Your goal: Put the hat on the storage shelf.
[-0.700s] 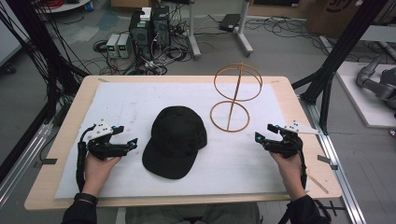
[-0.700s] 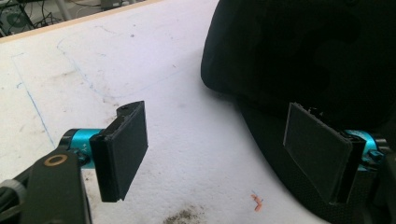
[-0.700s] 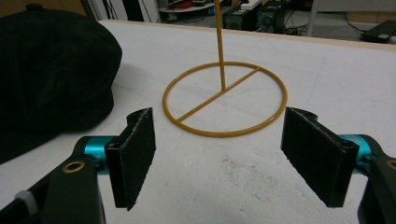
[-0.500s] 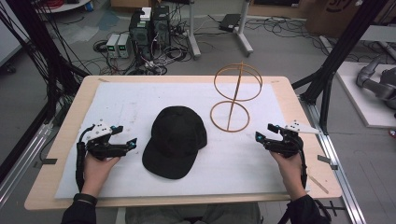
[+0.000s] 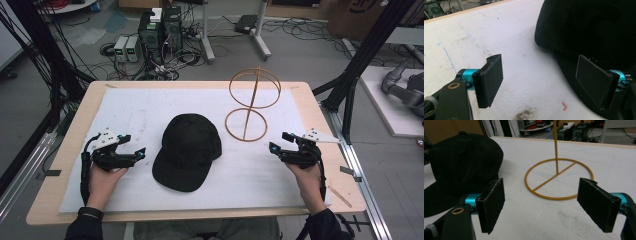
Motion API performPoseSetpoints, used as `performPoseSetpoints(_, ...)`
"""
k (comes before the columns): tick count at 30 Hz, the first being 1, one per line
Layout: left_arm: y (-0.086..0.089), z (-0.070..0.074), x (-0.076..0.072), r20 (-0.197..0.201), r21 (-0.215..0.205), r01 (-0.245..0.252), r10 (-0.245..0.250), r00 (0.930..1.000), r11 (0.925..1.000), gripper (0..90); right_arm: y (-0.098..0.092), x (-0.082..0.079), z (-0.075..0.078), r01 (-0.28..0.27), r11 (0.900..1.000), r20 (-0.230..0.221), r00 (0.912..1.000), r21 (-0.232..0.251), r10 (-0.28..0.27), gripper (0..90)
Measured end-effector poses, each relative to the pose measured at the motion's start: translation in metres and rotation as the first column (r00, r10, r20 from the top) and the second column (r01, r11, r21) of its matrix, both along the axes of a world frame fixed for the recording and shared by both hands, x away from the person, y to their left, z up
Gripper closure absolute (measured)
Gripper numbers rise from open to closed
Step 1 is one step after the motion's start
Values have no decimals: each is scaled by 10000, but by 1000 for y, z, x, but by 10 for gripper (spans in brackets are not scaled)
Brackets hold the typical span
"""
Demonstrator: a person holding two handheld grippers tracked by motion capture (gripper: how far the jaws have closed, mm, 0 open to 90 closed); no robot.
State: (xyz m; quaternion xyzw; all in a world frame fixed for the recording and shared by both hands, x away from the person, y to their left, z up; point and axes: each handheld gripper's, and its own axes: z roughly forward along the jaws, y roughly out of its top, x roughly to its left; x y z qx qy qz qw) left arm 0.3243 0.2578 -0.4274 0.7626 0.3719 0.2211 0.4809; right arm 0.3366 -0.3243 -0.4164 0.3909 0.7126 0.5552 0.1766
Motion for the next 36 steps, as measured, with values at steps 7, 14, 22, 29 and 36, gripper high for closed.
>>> performPoseSetpoints(7, 3, -1, 0, -14, -52, -104, 104, 9999, 9999, 218, 16, 0, 2, -767, 9968, 110, 9970, 209, 765, 273)
performPoseSetpoints(14, 5, -1, -2, -93, -32, -107, 107, 9999, 9999, 218, 56, 2, 4, -2194, 9756, 115, 9756, 94, 2192, 332)
performPoseSetpoints(22, 9, -1, -2, -77, -148, -193, 192, 9998, 9997, 218, 89, 7, 4, -2906, 9563, 4, 9568, -313, 2908, 337)
performPoseSetpoints(29, 10, -1, -1, -32, -157, -204, 204, 9998, 9997, 219, 108, 12, 3, -3384, 9402, -79, 9410, -385, 3384, 341)
performPoseSetpoints(36, 10, -2, 0, -54, -150, -217, 216, 9998, 9997, 219, 133, 19, 2, -4256, 9042, -475, 9045, -372, 4238, 366)
